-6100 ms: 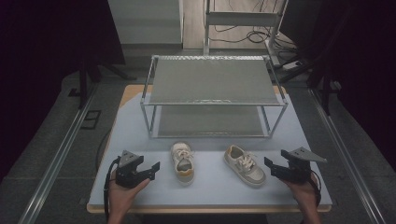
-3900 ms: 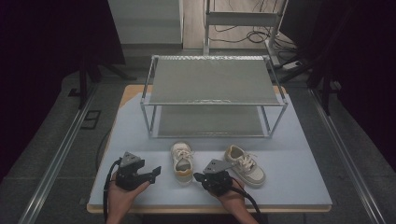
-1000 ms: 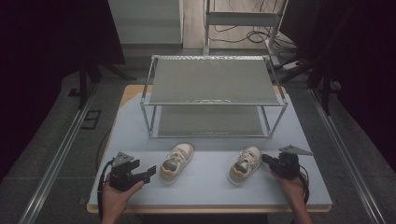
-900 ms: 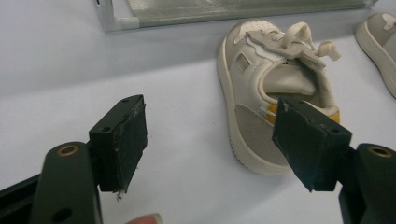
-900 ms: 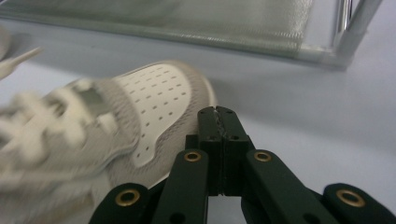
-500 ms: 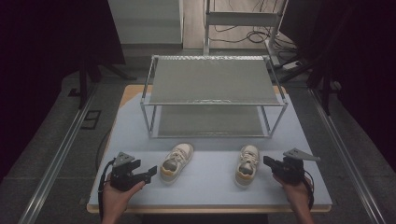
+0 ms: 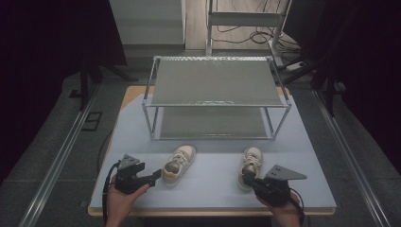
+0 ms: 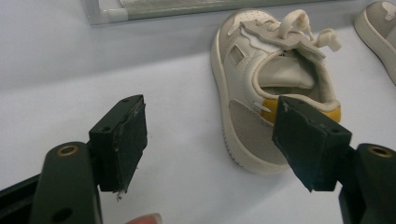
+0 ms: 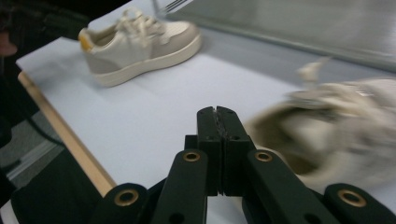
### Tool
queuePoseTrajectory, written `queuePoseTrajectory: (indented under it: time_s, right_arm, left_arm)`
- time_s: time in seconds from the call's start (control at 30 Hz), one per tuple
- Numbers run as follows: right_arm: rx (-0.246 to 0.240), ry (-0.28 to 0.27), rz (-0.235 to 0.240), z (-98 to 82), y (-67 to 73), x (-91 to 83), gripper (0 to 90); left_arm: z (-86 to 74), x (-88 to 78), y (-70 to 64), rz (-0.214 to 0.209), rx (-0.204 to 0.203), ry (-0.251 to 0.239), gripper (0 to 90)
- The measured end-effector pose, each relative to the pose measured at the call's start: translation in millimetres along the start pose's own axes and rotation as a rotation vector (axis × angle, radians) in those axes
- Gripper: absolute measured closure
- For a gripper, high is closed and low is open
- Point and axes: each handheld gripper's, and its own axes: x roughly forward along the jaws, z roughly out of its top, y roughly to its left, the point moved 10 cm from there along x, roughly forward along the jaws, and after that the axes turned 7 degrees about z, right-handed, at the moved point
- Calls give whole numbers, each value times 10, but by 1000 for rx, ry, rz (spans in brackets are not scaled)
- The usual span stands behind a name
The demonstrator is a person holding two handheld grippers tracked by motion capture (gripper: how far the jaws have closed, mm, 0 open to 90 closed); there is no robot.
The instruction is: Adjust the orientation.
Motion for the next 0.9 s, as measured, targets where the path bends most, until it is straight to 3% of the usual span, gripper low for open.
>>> queuePoseTrajectory:
  time_s: [0.2,0.27,0.37,0.53,0.9]
  right_arm:
    - [-37,34,-11,-83,60,244,883]
    - [-51,61,-40,-162,21,321,881]
    - [-32,66,-25,-213,-14,335,892]
    - [-42,69,-40,-216,-30,286,893]
    - [-3,50,-83,-310,-237,-30,893]
  left_arm:
    - [-21,27,-6,1,-1,8,261]
    - [-19,29,-12,0,0,7,261]
    - [-28,47,-2,0,-1,9,261]
    - [-46,71,14,4,-6,14,262]
    - [-47,69,35,4,-11,15,262]
